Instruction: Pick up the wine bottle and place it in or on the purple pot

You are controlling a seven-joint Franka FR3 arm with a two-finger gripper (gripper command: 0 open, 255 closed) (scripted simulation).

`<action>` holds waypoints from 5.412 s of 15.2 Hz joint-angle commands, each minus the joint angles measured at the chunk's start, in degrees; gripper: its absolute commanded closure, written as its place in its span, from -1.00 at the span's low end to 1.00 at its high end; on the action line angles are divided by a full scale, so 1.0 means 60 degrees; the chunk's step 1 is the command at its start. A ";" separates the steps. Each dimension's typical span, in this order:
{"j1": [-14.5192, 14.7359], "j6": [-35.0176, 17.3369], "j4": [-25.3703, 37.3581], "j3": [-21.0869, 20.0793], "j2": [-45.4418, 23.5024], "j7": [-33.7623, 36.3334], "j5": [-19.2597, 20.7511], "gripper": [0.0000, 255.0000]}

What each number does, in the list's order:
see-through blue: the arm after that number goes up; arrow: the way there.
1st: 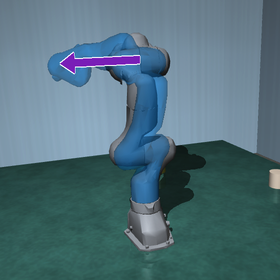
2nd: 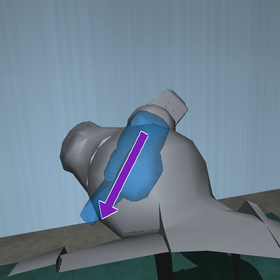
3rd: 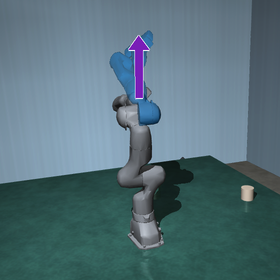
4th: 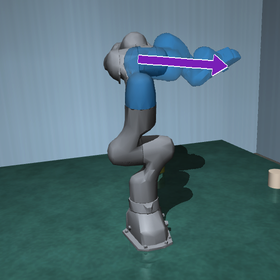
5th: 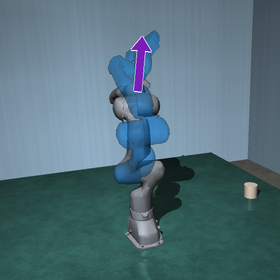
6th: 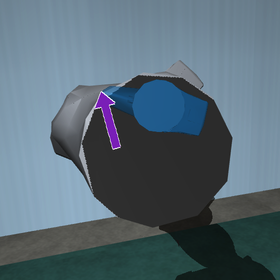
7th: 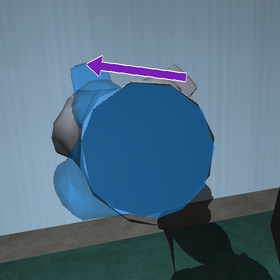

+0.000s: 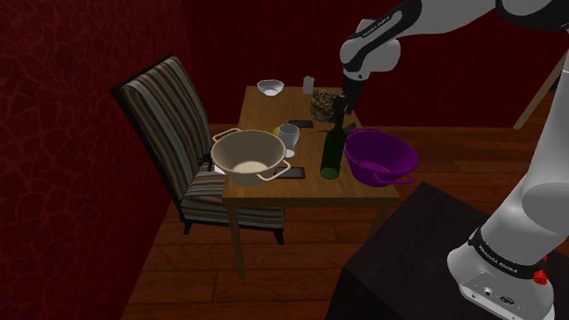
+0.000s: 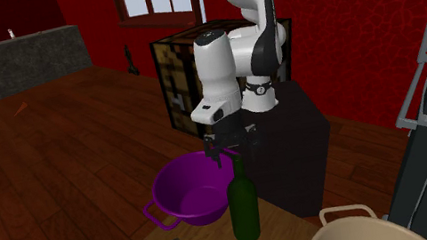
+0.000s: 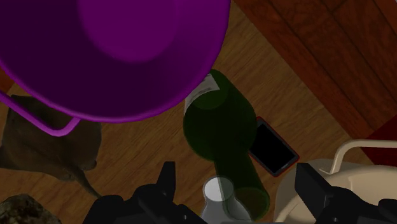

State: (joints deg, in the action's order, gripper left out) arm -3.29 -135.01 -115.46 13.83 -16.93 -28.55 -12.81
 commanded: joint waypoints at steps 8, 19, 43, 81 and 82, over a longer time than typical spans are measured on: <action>0.0005 -0.0197 -0.0008 -0.0048 -0.0189 -0.0023 -0.0082 -1.00; 0.0005 -0.0197 -0.0008 -0.0048 -0.0189 -0.0023 -0.0082 1.00; 0.0147 0.2459 0.1254 0.0188 0.1298 0.0671 0.0701 1.00; -0.1421 0.7255 0.4059 0.1766 0.3095 -0.1841 0.1244 1.00; -0.1416 0.7116 0.3885 0.1759 0.3134 -0.1841 0.1260 1.00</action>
State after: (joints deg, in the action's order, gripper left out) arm -11.80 -91.43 -90.91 24.41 1.46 -39.53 -5.41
